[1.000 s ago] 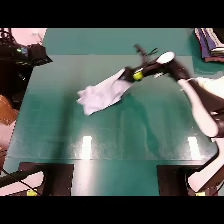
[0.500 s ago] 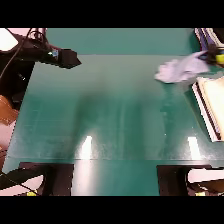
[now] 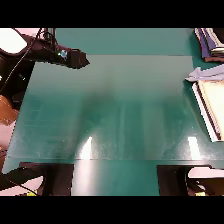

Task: Fold the shirts.

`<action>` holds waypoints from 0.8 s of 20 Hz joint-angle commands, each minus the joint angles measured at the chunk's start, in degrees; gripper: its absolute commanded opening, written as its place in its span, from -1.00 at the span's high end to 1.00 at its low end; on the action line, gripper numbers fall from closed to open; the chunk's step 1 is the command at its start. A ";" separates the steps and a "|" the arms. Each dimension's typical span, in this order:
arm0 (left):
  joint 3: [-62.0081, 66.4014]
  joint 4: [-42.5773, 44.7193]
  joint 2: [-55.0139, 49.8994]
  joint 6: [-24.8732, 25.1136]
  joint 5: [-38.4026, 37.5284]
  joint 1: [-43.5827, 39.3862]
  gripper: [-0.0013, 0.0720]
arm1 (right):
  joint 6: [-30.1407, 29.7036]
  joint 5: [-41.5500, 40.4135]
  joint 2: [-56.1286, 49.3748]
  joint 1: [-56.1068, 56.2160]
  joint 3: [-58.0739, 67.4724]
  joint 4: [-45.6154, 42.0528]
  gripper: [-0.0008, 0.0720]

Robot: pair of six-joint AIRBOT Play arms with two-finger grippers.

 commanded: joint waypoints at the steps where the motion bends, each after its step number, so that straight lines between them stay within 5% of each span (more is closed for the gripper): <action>1: 0.00 -0.04 -0.02 -0.22 0.28 -0.11 0.91 | 1.44 1.57 0.09 -0.85 7.89 -0.37 0.93; 6: 0.00 0.04 -0.02 -0.17 0.11 -0.11 0.91 | 4.11 6.80 4.46 -2.99 8.50 -3.23 0.93; 16: 0.00 0.13 -0.02 0.63 -0.31 -0.11 0.91 | 4.74 10.60 27.52 -14.58 -29.44 -13.68 0.93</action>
